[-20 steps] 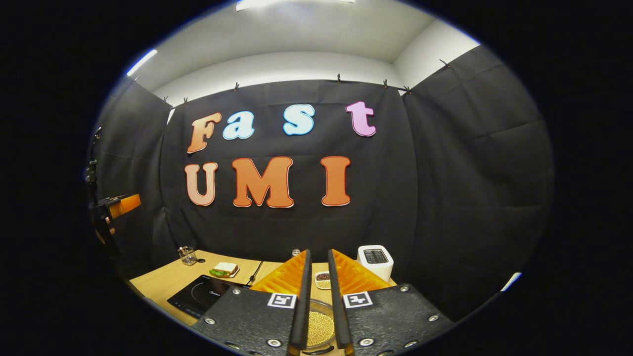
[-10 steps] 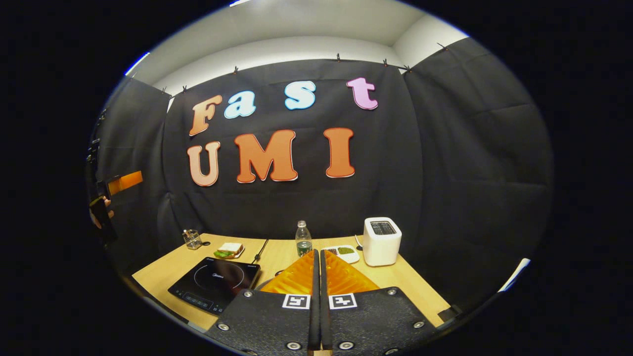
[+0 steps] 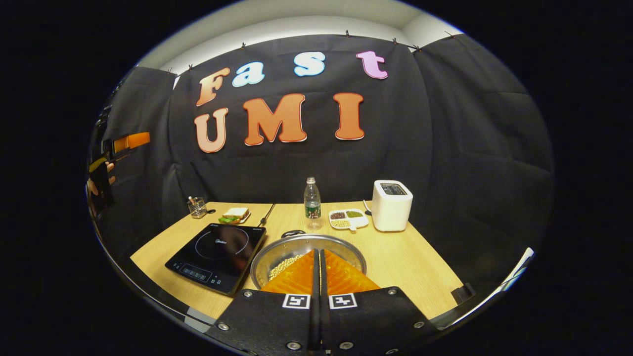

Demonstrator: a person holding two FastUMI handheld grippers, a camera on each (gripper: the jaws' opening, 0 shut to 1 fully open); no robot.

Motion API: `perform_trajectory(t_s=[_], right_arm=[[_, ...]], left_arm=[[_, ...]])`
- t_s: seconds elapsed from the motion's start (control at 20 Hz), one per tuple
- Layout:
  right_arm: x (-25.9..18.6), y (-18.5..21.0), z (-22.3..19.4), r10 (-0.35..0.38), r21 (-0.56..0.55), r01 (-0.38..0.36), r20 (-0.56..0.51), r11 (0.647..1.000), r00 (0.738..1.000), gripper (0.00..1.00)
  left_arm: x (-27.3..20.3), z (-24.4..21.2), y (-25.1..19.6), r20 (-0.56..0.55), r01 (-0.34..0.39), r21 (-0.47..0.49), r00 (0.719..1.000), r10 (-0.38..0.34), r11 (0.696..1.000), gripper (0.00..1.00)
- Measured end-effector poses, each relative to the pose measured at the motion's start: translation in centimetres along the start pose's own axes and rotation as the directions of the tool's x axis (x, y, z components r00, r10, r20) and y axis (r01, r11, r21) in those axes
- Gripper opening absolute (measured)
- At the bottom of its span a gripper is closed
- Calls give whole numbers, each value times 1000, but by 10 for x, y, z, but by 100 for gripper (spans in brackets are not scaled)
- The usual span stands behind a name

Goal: First push the handle of the pot to place it horizontally, then grasp the pot with both hands and set it on the induction cooktop.

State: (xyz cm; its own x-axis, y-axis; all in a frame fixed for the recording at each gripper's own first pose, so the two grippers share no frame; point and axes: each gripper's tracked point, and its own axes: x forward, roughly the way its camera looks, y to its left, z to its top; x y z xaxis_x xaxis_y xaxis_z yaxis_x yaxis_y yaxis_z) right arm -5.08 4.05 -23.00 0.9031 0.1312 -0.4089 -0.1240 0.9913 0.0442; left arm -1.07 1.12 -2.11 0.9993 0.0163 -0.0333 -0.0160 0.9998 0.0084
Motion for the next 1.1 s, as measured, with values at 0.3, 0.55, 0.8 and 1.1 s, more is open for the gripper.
perform_trajectory(t_s=[0.3, 0.55, 0.8, 1.1], right_arm=[[9, 23, -58, 68, 17, -66, -135, 998, 988, 0], [17, 30, -99, 103, 44, -96, -234, 994, 967, 0], [24, 35, -133, 129, 75, -111, -316, 991, 940, 0], [31, 44, -166, 172, 78, -154, -405, 985, 898, 0]], left_arm=[[1, -8, 12, -19, -23, -10, 1000, 23, 1000, 99], [0, -9, 16, -25, -29, -3, 999, 29, 1000, 98], [-2, -4, 10, -16, -16, 9, 1000, 16, 1000, 99], [0, -10, 9, -32, -12, 5, 999, 12, 1000, 97]])
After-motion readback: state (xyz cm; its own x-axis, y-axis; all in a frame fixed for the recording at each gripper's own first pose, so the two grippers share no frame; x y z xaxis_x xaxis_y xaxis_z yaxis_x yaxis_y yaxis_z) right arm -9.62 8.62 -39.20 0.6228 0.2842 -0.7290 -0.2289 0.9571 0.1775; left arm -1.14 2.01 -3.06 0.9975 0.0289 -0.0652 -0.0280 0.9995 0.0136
